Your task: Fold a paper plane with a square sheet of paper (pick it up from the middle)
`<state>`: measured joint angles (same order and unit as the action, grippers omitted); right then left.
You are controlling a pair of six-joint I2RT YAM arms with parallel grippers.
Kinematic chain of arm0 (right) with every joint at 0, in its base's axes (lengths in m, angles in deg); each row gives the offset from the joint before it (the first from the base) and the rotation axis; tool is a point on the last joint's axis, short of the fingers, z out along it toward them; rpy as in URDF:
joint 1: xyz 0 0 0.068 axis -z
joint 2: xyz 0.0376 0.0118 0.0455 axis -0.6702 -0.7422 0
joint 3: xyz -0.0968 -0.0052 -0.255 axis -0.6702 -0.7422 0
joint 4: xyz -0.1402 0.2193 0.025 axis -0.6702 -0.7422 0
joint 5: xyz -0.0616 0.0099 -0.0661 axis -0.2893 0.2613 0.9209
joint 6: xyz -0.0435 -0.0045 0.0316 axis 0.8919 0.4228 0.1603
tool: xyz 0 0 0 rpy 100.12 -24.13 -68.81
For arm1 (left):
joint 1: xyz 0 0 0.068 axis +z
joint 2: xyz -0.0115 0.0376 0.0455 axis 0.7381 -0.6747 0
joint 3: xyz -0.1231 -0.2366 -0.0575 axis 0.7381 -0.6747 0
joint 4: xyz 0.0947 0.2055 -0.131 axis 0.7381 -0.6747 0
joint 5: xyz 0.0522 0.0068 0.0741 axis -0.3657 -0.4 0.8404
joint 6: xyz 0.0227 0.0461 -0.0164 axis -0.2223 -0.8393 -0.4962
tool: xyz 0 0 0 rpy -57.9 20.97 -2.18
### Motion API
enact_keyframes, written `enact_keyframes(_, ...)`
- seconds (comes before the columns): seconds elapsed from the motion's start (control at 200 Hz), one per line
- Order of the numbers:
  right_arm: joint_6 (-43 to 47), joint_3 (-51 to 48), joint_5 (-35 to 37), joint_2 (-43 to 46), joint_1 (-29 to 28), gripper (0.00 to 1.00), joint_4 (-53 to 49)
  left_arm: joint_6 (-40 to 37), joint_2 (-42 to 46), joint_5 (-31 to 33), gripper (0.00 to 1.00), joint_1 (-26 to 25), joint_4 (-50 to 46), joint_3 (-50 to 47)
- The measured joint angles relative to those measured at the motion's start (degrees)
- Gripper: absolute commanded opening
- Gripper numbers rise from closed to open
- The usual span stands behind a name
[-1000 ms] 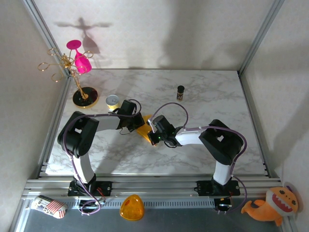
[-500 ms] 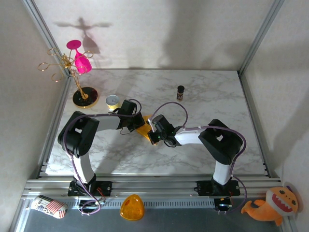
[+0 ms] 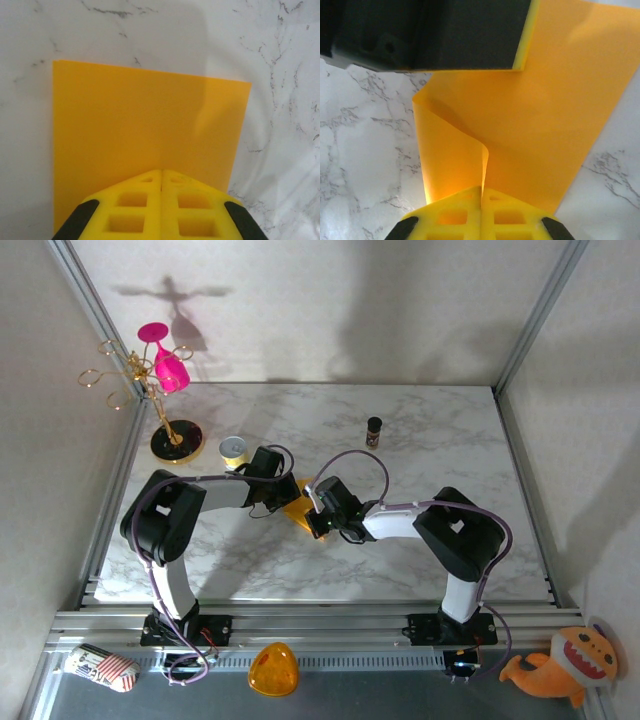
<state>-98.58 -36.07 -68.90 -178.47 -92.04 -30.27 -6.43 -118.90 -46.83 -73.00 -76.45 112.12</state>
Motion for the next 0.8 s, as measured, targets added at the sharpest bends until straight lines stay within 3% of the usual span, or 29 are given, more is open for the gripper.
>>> enact_keyframes(0.796, 0.1, 0.0, -1.2, -0.6, 0.1, 0.07, -1.0, -0.1, 0.0, 0.0, 0.06, -0.1, -0.2, 0.2)
